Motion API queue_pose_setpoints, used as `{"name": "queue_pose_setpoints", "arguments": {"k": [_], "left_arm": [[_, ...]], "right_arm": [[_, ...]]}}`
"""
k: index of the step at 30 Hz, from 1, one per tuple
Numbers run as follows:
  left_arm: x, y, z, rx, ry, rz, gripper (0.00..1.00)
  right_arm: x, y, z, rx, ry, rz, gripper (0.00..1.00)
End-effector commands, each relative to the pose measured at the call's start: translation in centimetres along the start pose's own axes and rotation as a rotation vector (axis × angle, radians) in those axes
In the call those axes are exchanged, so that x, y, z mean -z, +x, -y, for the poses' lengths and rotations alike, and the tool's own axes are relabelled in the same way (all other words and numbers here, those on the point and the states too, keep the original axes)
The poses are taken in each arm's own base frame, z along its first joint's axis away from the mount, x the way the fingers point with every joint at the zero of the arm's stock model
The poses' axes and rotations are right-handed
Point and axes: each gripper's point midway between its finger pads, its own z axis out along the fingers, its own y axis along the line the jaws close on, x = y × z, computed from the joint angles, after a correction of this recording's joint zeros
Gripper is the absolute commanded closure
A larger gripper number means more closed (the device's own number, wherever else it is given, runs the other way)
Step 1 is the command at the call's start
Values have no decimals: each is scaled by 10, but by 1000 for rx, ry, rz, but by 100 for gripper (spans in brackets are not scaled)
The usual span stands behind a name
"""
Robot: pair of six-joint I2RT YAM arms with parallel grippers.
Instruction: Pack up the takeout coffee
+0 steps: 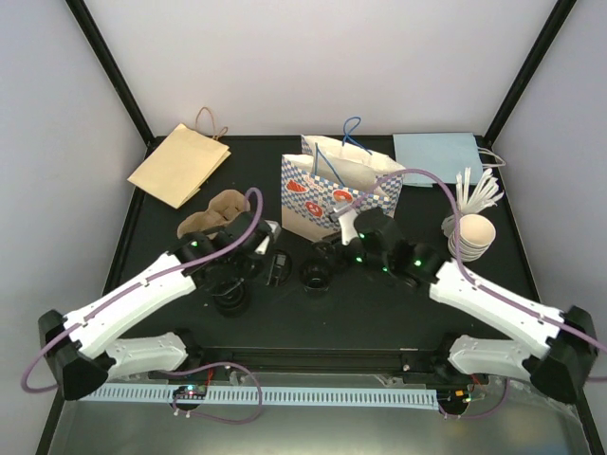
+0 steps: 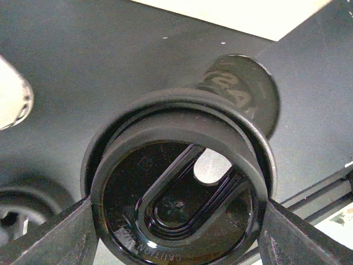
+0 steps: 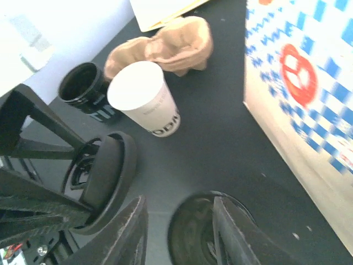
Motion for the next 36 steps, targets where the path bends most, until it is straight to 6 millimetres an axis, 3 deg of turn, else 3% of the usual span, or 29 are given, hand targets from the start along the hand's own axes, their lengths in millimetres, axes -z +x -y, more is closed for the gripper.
{"name": "queue_pose_setpoints", "arguments": {"k": [1,5,9,11,25,36], "left_arm": [[-5,-23,40,-120,52,90,37],[-20,-24,58,-217,70,98,37],[-34,-24,68,-299,67,89,37],[-40,-24,68,-332,48,79,37],[-57,-27,74,-462,23,61,36],[-64,-27,71,-496,-9,31,36]], "right_arm": [[15,31,43,8,120,-30,62],[22,49,63,-9,161,-19,38],[30,55,76,-10,205,55,10],[35,54,81,-4,220,104,2],[39,72,127,8,397,266,0],[43,68,126,17,383,336,0]]}}
